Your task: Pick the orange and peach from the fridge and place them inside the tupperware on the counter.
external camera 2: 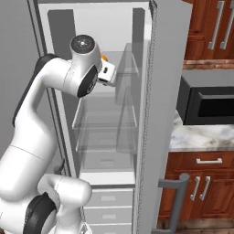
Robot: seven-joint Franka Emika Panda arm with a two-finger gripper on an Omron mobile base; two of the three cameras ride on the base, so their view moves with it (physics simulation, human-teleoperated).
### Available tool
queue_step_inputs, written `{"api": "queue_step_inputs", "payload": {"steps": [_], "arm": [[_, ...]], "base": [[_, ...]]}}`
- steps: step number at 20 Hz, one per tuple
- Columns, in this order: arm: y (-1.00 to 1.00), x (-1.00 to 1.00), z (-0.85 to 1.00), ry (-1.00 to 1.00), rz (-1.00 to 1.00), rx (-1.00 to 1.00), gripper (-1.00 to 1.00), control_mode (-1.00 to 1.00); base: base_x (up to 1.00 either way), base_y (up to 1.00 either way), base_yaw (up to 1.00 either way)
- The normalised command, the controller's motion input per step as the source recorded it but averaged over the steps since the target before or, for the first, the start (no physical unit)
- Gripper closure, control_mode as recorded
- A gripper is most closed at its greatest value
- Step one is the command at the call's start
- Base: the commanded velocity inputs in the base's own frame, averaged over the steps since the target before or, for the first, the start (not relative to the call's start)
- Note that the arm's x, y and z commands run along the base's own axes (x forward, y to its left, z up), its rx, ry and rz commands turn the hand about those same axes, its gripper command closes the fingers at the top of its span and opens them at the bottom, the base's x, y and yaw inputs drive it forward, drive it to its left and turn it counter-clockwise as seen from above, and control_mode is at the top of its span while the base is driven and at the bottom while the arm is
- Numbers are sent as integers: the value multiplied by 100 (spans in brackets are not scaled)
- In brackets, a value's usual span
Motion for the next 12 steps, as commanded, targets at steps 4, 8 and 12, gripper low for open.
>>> {"api": "queue_step_inputs", "payload": {"steps": [4, 8, 12], "arm": [[0, 50, 39, 0, 0, 0, -100, -100], [0, 35, 39, 0, 0, 0, -100, -100], [0, 27, 11, 0, 0, 0, -100, -100]], "base": [[0, 0, 0], [0, 0, 0], [0, 0, 0]]}}
